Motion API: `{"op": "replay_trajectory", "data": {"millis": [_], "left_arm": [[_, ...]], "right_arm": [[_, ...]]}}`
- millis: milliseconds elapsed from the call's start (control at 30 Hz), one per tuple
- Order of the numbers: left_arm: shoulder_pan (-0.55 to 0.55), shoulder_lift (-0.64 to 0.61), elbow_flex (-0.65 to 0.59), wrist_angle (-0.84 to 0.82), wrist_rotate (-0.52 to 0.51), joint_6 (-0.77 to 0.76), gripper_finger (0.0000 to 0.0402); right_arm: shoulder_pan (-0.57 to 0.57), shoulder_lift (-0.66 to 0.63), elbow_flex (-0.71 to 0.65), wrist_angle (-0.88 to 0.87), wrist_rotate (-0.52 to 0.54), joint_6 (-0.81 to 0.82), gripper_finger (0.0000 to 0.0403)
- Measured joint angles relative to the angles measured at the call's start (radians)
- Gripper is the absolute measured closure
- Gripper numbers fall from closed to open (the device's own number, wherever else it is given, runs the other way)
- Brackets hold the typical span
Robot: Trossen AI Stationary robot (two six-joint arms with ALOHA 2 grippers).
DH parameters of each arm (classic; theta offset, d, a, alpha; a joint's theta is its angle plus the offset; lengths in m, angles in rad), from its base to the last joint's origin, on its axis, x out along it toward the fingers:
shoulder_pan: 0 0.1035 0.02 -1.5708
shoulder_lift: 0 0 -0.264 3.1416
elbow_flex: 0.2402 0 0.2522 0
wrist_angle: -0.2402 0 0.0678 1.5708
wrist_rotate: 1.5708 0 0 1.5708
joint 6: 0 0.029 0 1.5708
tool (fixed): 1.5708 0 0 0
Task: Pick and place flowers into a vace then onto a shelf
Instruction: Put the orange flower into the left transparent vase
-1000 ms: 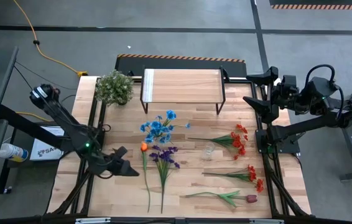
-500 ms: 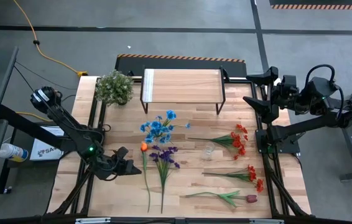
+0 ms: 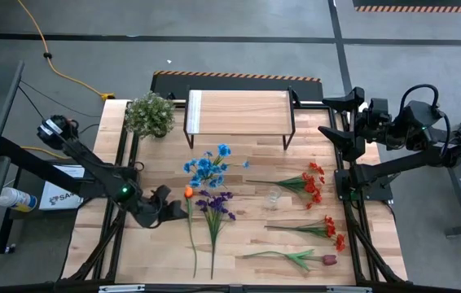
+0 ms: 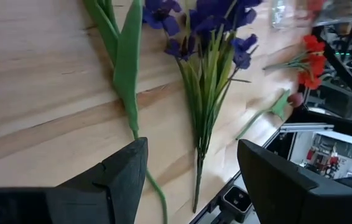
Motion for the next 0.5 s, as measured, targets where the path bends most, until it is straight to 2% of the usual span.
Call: {"op": "replay_trajectory", "data": {"millis": [167, 500], "left_arm": [[0.031, 0.000, 0.000, 0.000, 0.072, -0.016, 0.0121], [0.033, 0.000, 0.000, 0.004, 0.074, -0.058, 0.0122]], "right_arm": [[0.000, 0.000, 0.000, 0.000, 0.000, 0.000, 0.0008], [0.000, 0.000, 0.000, 0.000, 0.000, -0.002, 0.0008]]}}
